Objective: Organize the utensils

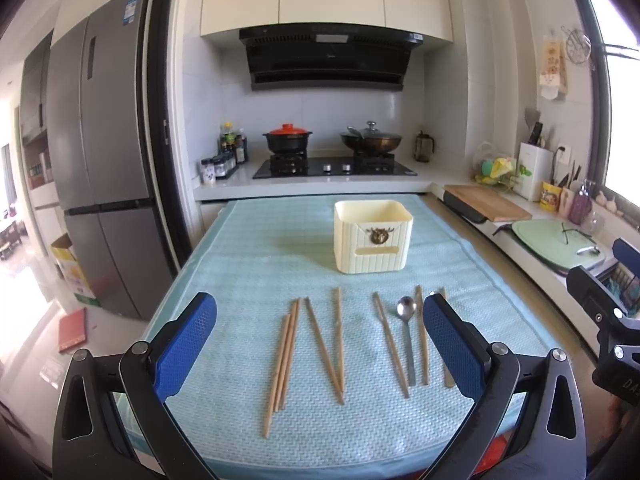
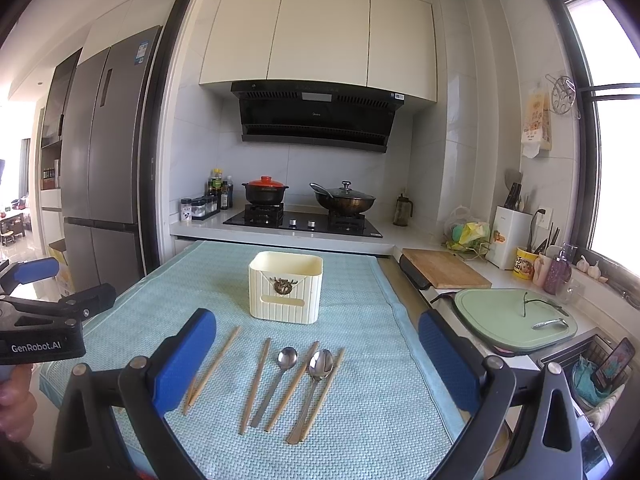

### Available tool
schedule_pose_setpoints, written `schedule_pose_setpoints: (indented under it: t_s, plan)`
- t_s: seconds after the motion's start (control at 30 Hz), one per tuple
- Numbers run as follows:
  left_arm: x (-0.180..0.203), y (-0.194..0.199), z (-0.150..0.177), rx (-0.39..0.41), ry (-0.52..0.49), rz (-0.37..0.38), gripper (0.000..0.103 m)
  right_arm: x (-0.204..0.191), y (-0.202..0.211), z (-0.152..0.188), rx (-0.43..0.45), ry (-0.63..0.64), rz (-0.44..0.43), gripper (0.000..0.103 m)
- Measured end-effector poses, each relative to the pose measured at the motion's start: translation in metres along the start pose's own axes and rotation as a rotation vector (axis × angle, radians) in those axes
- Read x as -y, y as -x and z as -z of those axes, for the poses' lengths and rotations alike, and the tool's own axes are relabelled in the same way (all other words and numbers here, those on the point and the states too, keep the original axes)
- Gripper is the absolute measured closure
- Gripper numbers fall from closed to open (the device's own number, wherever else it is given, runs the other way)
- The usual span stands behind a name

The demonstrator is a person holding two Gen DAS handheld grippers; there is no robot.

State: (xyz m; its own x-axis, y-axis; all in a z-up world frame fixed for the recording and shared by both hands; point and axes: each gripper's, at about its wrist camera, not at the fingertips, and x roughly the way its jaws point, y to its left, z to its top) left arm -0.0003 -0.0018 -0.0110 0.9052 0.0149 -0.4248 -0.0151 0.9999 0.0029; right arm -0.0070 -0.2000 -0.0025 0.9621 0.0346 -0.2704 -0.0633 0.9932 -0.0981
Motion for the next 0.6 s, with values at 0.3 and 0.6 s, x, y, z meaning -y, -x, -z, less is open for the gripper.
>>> schedule_pose_setpoints:
  t_s: [0.3,0.6]
  plan:
    - [0.0027,-0.0011,0.0002,-0.002,-0.001,-0.001,0.0,-0.0004,-0.0005,0.0007,-0.005,-0.003,0.001,0.0]
    - [0.0025,-0.0007,0.0002,-0.003,-0.006,0.001,0.0,-0.0004,-0.0008,0.0006,-0.006,-0.003,0.0,0.0]
